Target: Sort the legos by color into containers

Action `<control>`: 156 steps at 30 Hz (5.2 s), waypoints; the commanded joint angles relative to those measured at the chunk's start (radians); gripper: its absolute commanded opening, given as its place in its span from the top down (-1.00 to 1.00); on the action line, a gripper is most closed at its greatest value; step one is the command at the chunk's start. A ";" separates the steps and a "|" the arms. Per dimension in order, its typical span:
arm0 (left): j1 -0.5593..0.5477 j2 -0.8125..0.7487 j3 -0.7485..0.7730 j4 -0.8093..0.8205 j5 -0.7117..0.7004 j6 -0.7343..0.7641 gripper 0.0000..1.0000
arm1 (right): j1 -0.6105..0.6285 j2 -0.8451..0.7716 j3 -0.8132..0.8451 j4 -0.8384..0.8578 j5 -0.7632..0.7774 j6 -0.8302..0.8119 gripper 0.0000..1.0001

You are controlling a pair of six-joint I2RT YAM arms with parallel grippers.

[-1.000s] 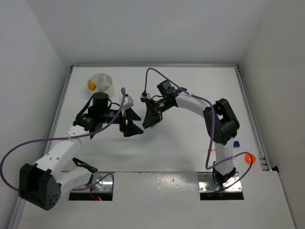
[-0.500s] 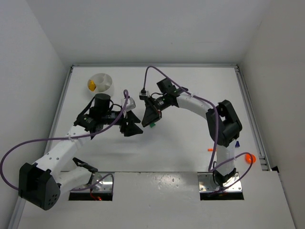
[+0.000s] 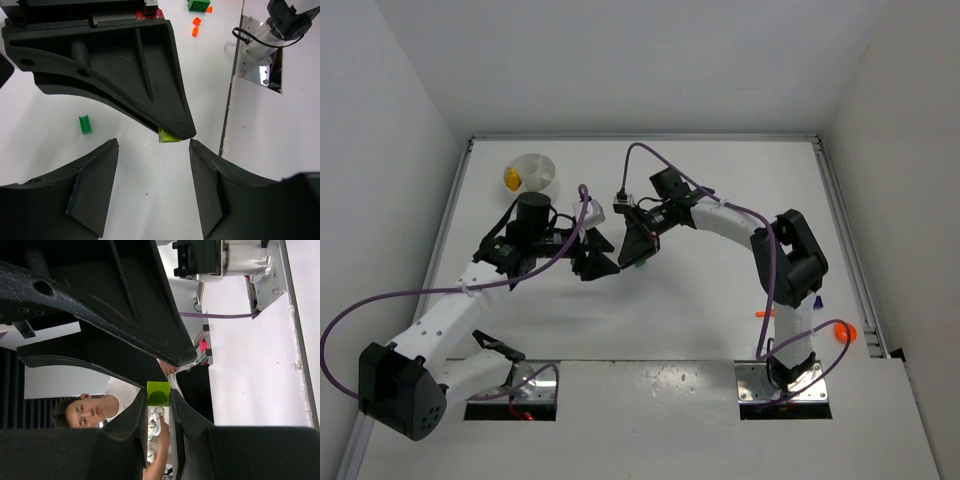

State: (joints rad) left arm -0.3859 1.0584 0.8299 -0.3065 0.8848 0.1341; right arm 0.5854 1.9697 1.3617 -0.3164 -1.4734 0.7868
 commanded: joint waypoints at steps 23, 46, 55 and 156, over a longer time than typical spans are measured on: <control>-0.018 0.014 0.058 0.032 0.005 -0.010 0.44 | 0.059 -0.043 0.008 0.068 -0.142 0.054 0.58; 0.113 -0.035 0.020 -0.146 -0.197 0.021 0.89 | -0.326 -0.043 0.129 -0.322 0.271 -0.424 -0.13; 0.324 0.144 0.173 -0.174 -0.439 -0.016 0.94 | -0.361 -0.176 0.268 -0.629 0.932 -0.698 -0.13; 0.647 0.313 0.316 -0.097 -0.334 0.085 -1.00 | -0.661 -0.324 -0.358 -0.762 1.641 -1.304 -0.69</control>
State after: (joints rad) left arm 0.2386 1.3628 1.1263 -0.4351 0.4908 0.2096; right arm -0.0700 1.6379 0.9768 -1.0988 0.2150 -0.5213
